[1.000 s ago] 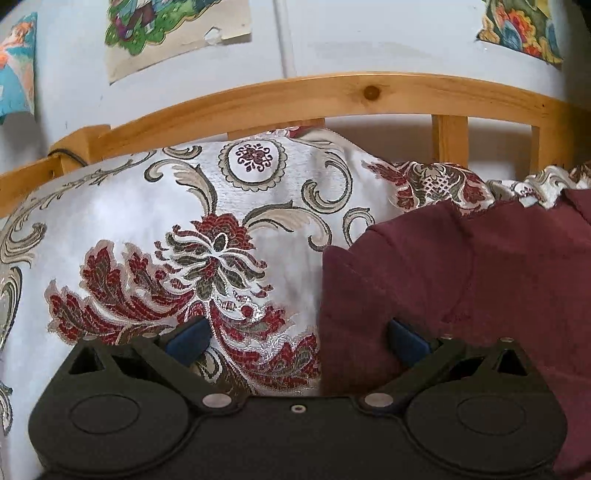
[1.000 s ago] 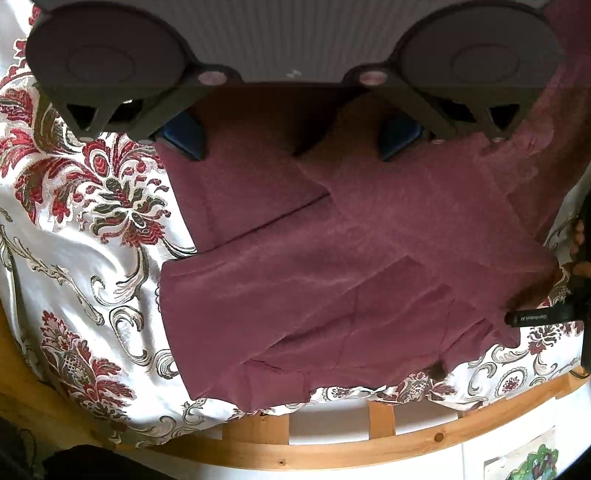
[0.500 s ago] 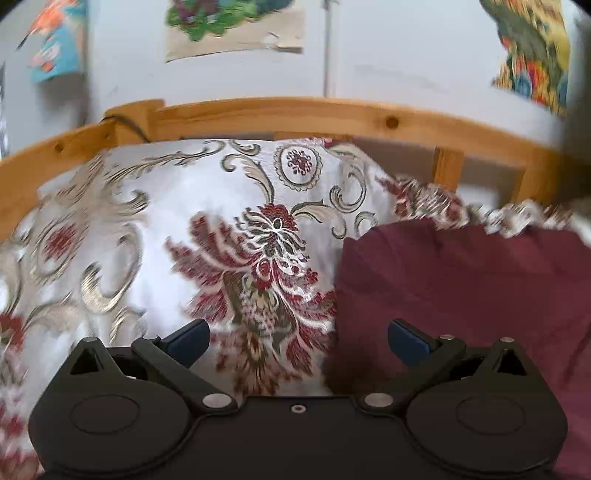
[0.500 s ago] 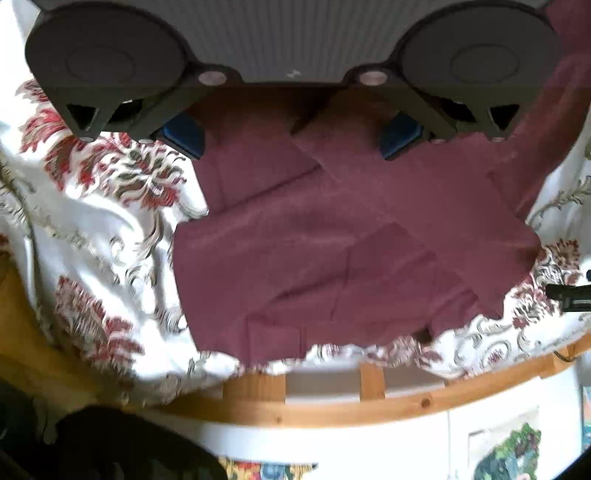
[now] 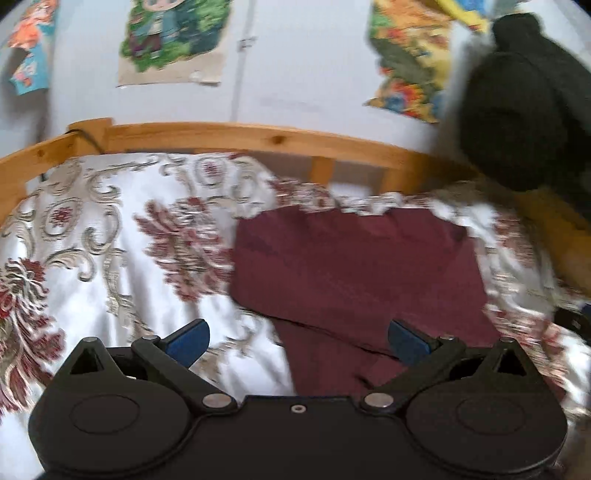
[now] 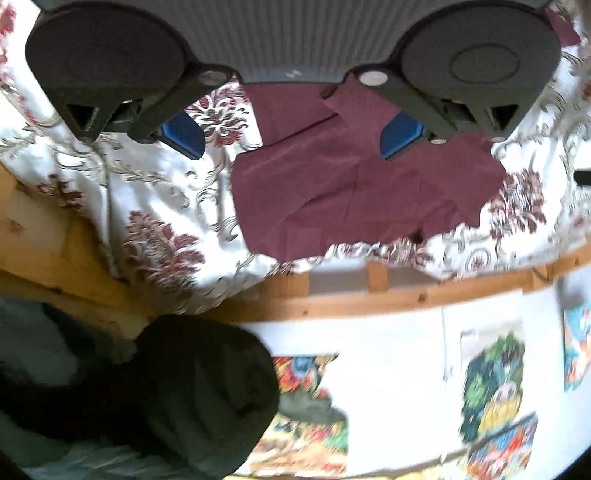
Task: Fold small clothes
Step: 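Move both tools down to the hem of the maroon shirt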
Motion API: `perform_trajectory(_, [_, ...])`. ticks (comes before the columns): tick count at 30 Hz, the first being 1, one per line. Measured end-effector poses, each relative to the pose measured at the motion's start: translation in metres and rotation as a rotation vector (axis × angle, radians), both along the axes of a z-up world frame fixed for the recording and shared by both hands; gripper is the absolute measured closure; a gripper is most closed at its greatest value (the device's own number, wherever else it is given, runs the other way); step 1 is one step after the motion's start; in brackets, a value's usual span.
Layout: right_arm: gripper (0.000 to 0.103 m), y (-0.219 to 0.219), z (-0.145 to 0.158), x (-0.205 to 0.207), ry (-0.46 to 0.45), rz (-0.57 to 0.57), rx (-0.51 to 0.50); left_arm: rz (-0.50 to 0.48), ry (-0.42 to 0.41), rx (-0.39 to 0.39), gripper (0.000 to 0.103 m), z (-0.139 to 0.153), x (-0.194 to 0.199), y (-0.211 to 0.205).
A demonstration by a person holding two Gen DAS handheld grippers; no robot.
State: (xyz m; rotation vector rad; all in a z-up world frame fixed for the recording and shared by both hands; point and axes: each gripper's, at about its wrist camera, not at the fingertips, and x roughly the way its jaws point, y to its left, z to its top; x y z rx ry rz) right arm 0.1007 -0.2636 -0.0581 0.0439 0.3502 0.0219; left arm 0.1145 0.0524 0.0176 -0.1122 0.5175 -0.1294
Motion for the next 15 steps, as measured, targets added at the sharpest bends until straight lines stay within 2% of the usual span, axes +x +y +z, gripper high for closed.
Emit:
perform_trajectory(4, [0.000,-0.016,0.014,-0.022,0.033,-0.002,0.057,-0.121,-0.016,-0.012,0.001,-0.002,-0.028,-0.012])
perform_trajectory(7, [0.000,-0.022,0.022,-0.029,0.139,0.011,0.036,-0.188,0.026,0.059,0.001,-0.011,-0.035,-0.028])
perform_trajectory(8, [0.000,-0.020,0.022,-0.028,0.195,0.014,-0.014,-0.196,0.045,0.085,0.001,-0.014,-0.034,-0.032])
perform_trajectory(10, [0.000,-0.012,0.020,-0.023,0.310,0.030,-0.179,-0.210,0.093,0.132,0.001,-0.021,-0.030,-0.041])
perform_trajectory(15, [0.000,0.019,-0.006,-0.028,0.397,0.154,-0.721,-0.248,0.203,0.194,0.001,-0.038,-0.020,-0.049])
